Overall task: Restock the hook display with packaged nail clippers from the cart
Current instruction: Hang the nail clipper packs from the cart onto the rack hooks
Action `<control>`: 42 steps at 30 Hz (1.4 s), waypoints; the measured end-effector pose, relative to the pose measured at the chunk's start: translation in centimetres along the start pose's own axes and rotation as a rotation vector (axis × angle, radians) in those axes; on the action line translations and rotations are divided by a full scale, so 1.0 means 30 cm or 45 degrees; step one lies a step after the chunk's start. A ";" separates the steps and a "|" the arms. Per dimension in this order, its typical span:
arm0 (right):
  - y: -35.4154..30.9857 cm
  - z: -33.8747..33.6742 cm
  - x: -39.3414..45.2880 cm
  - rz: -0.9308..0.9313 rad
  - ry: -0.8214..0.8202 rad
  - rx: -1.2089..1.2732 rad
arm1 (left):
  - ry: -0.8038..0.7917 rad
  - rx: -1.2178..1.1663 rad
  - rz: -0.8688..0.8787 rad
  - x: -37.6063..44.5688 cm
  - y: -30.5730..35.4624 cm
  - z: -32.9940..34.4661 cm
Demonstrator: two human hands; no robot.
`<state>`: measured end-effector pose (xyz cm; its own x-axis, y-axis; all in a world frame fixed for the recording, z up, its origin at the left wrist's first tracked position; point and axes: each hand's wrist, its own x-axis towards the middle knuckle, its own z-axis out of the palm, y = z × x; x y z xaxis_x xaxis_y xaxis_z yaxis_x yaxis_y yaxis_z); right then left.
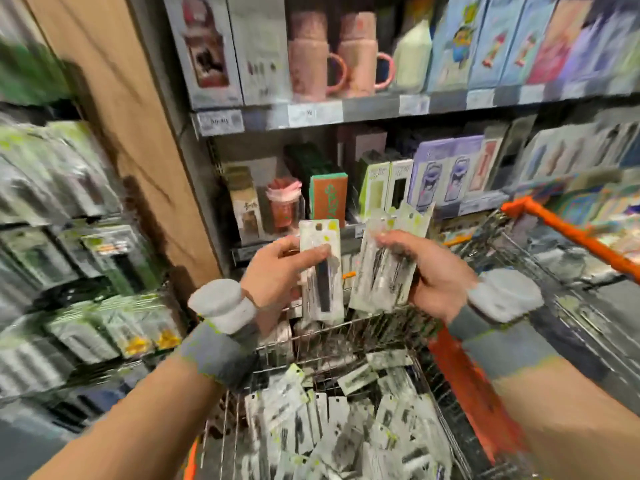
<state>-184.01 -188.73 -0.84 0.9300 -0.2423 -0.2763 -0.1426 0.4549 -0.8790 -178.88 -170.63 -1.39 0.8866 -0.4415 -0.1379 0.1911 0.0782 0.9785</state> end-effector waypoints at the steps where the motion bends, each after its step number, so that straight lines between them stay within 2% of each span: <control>1: -0.034 0.046 -0.026 -0.054 0.032 -0.021 | 0.021 0.029 0.046 -0.041 0.054 -0.012; 3: -0.087 0.183 -0.123 -0.138 -0.026 -0.075 | 0.071 0.042 0.178 -0.159 0.190 -0.082; 8: -0.133 0.329 -0.221 -0.246 -0.074 -0.083 | 0.103 0.055 0.366 -0.275 0.310 -0.160; 12: -0.116 0.588 -0.359 -0.332 -0.135 -0.089 | 0.149 0.105 0.492 -0.457 0.443 -0.355; 19: -0.019 0.949 -0.495 -0.358 -0.198 -0.003 | 0.218 0.009 0.498 -0.696 0.596 -0.649; 23: 0.011 1.084 -0.537 -0.360 -0.200 0.000 | 0.338 0.089 0.498 -0.781 0.642 -0.820; 33: 0.020 1.166 -0.507 -0.344 -0.310 0.019 | 0.334 0.023 0.523 -0.798 0.678 -0.990; 42: 0.008 1.201 -0.376 -0.348 -0.399 0.087 | 0.549 0.184 0.495 -0.643 0.693 -1.034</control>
<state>-182.32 -155.03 16.07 0.9900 -0.0942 0.1045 0.1367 0.4683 -0.8729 -178.94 -132.75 16.84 0.9768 0.0001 0.2142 -0.2141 0.0254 0.9765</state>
